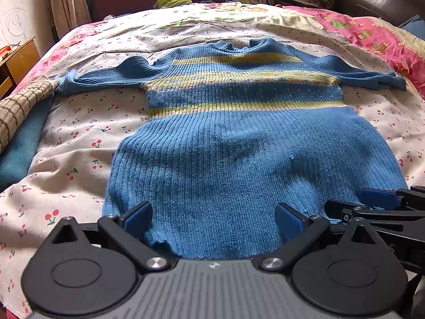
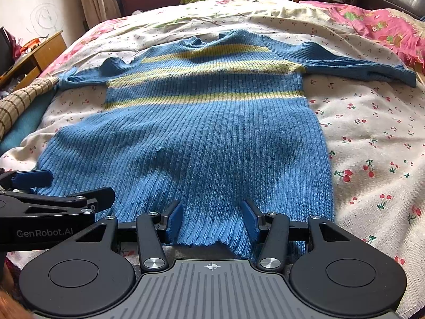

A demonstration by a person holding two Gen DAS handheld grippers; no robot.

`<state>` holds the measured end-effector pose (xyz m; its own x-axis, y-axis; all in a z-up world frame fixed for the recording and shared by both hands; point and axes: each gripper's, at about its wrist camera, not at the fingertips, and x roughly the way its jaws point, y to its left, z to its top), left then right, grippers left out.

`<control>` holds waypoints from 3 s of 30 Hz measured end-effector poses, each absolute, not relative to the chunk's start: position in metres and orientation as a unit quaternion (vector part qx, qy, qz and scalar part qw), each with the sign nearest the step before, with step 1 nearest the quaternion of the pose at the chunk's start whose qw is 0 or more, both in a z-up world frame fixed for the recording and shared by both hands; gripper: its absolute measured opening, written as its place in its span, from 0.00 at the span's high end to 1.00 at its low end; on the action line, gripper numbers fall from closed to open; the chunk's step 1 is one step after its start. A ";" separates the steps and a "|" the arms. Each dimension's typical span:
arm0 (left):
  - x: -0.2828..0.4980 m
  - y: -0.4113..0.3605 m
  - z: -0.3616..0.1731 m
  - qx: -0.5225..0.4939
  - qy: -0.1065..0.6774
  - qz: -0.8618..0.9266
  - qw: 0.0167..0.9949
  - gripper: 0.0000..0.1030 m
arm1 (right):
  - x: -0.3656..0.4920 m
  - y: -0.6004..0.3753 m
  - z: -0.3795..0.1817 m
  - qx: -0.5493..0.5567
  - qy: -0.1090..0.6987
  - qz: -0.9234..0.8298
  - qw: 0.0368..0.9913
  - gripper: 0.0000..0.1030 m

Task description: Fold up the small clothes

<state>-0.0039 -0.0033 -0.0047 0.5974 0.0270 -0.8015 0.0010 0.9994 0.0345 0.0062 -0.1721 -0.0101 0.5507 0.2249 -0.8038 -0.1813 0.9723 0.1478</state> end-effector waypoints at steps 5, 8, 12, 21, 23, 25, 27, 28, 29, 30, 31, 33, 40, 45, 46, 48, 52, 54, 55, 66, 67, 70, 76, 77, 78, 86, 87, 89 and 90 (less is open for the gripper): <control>-0.004 -0.004 -0.004 0.017 0.449 0.008 0.893 0.00 | 0.006 -0.171 -0.010 0.024 0.460 0.115 0.880 0.52; -0.004 -0.004 -0.005 0.018 0.450 0.009 0.893 0.00 | 0.006 -0.173 -0.010 0.024 0.460 0.115 0.880 0.52; -0.004 -0.005 -0.005 0.018 0.450 0.009 0.893 0.00 | 0.006 -0.174 -0.010 0.023 0.460 0.114 0.880 0.52; -0.004 -0.004 -0.005 0.018 0.450 0.009 0.893 0.00 | 0.006 -0.175 -0.010 0.022 0.460 0.113 0.881 0.52; -0.005 -0.004 -0.005 0.018 0.450 0.009 0.893 0.00 | 0.006 -0.174 -0.010 0.022 0.460 0.113 0.881 0.52; -0.004 -0.005 -0.005 0.018 0.450 0.009 0.893 0.00 | 0.006 -0.174 -0.010 0.022 0.459 0.113 0.881 0.52; -0.004 -0.005 -0.005 0.018 0.449 0.009 0.893 0.00 | 0.005 -0.175 -0.010 0.021 0.459 0.113 0.881 0.52; -0.004 -0.005 -0.005 0.019 0.449 0.009 0.893 0.00 | 0.005 -0.176 -0.009 0.021 0.459 0.113 0.881 0.52; -0.005 -0.005 -0.005 0.019 0.449 0.009 0.893 0.00 | 0.006 -0.177 -0.009 0.021 0.459 0.113 0.881 0.52; -0.005 -0.005 -0.006 0.020 0.449 0.010 0.893 0.00 | 0.005 -0.175 -0.010 0.020 0.459 0.112 0.881 0.52; -0.004 -0.006 -0.006 0.021 0.449 0.010 0.893 0.00 | 0.005 -0.173 -0.011 0.019 0.459 0.112 0.881 0.52; -0.005 -0.006 -0.006 0.022 0.449 0.010 0.893 0.00 | 0.005 -0.173 -0.010 0.017 0.459 0.110 0.882 0.52; -0.005 -0.007 -0.006 0.023 0.449 0.010 0.893 0.00 | 0.005 -0.173 -0.011 0.016 0.459 0.109 0.882 0.52; -0.005 -0.007 -0.006 0.024 0.450 0.011 0.893 0.00 | 0.006 -0.172 -0.011 0.012 0.459 0.106 0.882 0.52; -0.004 -0.007 -0.006 0.024 0.450 0.011 0.893 0.00 | 0.006 -0.173 -0.011 0.012 0.459 0.105 0.882 0.52; -0.004 -0.007 -0.007 0.024 0.451 0.010 0.892 0.00 | 0.006 -0.171 -0.011 0.009 0.458 0.102 0.883 0.52; -0.004 -0.007 -0.007 0.026 0.451 0.011 0.892 0.00 | 0.006 -0.169 -0.010 0.004 0.457 0.099 0.884 0.52; -0.003 -0.007 -0.008 0.026 0.451 0.011 0.892 0.00 | 0.004 -0.168 -0.010 0.004 0.457 0.097 0.884 0.52; -0.003 -0.007 -0.007 0.026 0.450 0.011 0.893 0.00 | 0.005 -0.168 -0.009 0.004 0.456 0.096 0.885 0.52; -0.005 -0.013 0.013 0.046 0.415 0.003 0.909 0.00 | 0.011 -0.176 0.004 0.030 0.441 0.103 0.891 0.52; -0.005 -0.014 0.017 0.045 0.411 0.000 0.910 0.00 | 0.013 -0.179 0.007 0.035 0.437 0.102 0.893 0.52; 0.003 -0.017 0.026 0.036 0.410 -0.017 0.911 0.00 | 0.023 -0.190 0.012 0.053 0.431 0.096 0.895 0.52; 0.042 -0.037 0.026 0.047 0.413 -0.043 0.909 0.00 | 0.048 -0.207 -0.003 0.067 0.451 0.071 0.887 0.52; 0.048 -0.041 0.023 0.049 0.416 -0.043 0.907 0.00 | 0.049 -0.208 -0.006 0.070 0.454 0.073 0.885 0.52; 0.053 -0.044 0.019 0.050 0.420 -0.042 0.905 0.00 | 0.050 -0.209 -0.008 0.072 0.457 0.074 0.883 0.52; 0.064 -0.043 0.010 0.039 0.441 -0.036 0.896 0.00 | 0.063 -0.216 -0.001 0.085 0.450 0.080 0.886 0.52; 0.066 -0.045 0.013 0.040 0.437 -0.039 0.898 0.00 | 0.067 -0.220 0.000 0.089 0.448 0.078 0.886 0.52; 0.071 -0.049 0.018 0.042 0.430 -0.048 0.900 0.00 | 0.074 -0.230 0.004 0.102 0.444 0.072 0.887 0.52; 0.075 -0.053 0.020 0.043 0.427 -0.053 0.902 0.00 | 0.078 -0.236 0.007 0.109 0.440 0.069 0.888 0.52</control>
<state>0.0752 -0.0528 0.0199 0.6294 -0.0589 -0.7749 0.1331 0.9906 0.0328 0.0783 -0.2359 0.0066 0.6025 0.2193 -0.7674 -0.0273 0.9666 0.2548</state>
